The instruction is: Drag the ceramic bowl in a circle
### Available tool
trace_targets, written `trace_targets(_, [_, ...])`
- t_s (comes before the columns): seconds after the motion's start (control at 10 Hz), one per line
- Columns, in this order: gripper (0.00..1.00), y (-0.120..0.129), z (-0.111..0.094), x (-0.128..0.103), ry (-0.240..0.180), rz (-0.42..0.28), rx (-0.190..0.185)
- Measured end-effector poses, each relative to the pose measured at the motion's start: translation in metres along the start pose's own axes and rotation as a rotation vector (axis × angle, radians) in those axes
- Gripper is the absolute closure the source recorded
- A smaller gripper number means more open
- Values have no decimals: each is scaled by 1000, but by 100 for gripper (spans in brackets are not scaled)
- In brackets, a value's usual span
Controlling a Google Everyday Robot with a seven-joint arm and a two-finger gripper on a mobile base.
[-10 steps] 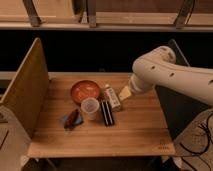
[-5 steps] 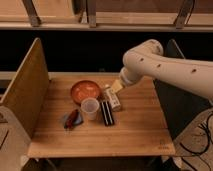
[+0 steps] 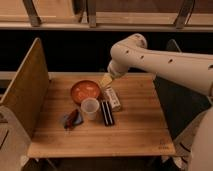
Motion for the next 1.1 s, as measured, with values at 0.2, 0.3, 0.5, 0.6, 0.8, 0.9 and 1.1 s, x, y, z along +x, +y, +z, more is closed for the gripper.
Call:
trace_targets(0.2, [20,6,0,0,-7,4,-25])
trace_targets(0.3, [20,14,0,1,-12,9,-54])
trace_targets(0.5, [20,36,6,16,-18,-1,-164])
trace_targets(0.6, [20,34,17,31,-17,-29,-202])
trace_targets(0.8, [20,18,50,53,-30,-70,-233])
trace_targets(0.9, [20,7,65,55,-42,-81,-222])
trace_targets(1.1, [20,-35,117,57,-70,-112,-144])
